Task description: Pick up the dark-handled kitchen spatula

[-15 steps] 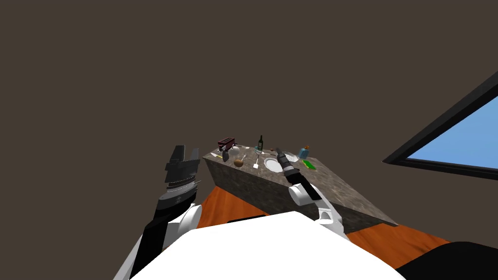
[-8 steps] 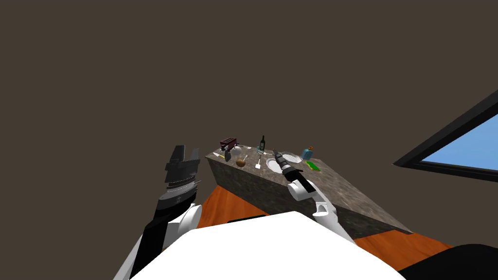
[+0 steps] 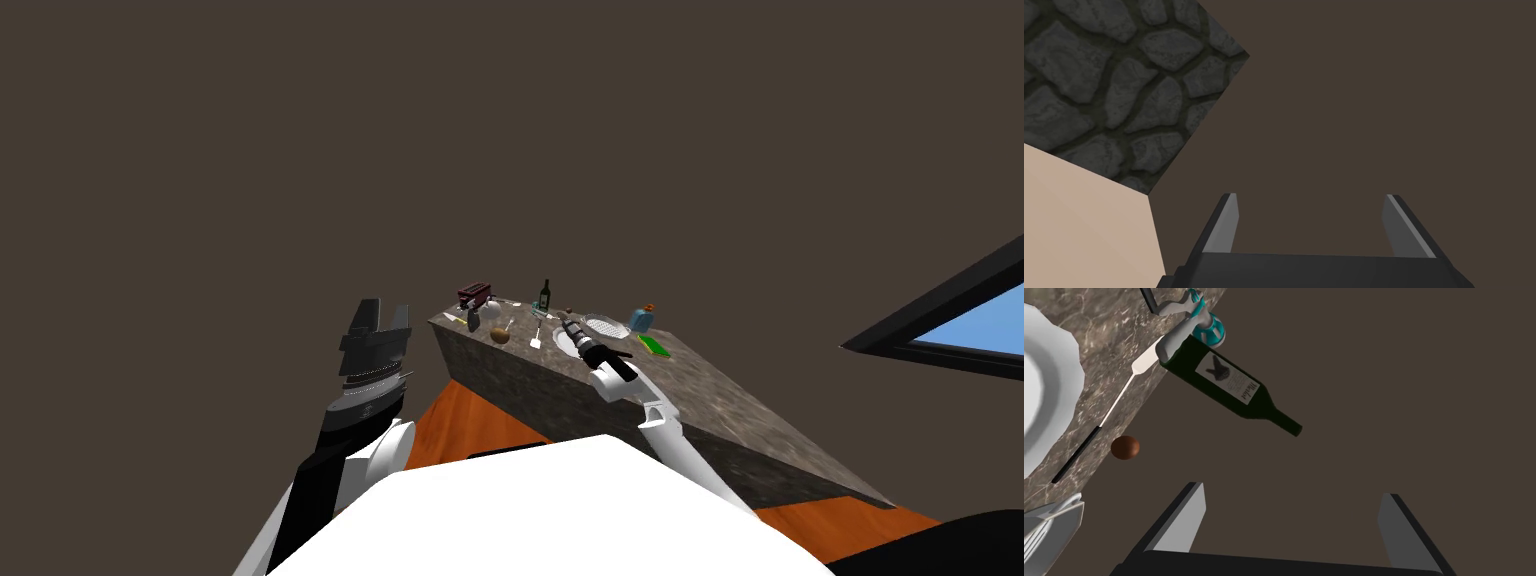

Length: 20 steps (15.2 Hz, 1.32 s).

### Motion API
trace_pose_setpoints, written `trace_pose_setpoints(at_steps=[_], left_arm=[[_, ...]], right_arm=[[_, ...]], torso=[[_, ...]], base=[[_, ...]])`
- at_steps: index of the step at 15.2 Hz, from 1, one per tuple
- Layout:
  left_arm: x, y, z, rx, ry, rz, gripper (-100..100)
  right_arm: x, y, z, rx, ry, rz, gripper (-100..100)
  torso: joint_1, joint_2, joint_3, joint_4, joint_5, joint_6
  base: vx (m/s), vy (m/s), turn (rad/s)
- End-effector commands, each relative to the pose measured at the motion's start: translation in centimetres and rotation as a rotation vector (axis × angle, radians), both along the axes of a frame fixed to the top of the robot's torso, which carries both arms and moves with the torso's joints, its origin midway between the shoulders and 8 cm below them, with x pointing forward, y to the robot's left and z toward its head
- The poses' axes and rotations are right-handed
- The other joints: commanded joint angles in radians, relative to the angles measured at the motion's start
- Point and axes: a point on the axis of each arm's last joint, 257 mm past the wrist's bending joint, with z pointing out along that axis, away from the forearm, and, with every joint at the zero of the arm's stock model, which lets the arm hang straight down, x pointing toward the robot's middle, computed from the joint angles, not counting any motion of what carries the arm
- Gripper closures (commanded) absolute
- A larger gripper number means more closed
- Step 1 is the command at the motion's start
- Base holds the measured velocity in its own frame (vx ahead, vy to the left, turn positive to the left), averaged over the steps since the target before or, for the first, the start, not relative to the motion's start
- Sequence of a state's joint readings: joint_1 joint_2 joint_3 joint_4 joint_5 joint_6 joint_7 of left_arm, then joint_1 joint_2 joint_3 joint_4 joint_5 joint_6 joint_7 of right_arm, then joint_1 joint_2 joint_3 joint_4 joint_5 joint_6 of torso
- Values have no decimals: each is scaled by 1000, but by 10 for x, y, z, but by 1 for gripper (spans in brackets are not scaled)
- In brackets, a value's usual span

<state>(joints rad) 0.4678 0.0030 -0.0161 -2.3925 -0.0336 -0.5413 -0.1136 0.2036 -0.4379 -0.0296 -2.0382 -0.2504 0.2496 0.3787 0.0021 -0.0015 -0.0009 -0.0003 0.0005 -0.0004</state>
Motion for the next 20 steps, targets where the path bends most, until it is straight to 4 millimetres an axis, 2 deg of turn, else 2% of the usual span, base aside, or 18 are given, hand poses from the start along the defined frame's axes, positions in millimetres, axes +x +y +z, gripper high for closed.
trace_pose_setpoints(at_steps=[1, 12, 20], left_arm=[[0, 0, 0, 0, 0, 0, 0], [0, 0, 0, 0, 0, 0, 0], [0, 0, 0, 0, 0, 0, 0]], right_arm=[[5, -4, -14, -26, 54, -5, -100], [25, -32, -74, -156, 298, -24, -100], [24, -51, -111, -218, 465, -40, -100]], torso=[[0, 0, 0, 0, 0, 0], [0, 0, 0, 0, 0, 0], [0, -1, 0, 0, 0, 0]], base=[[21, 36, 73], [20, 27, 59], [25, 26, 61]])
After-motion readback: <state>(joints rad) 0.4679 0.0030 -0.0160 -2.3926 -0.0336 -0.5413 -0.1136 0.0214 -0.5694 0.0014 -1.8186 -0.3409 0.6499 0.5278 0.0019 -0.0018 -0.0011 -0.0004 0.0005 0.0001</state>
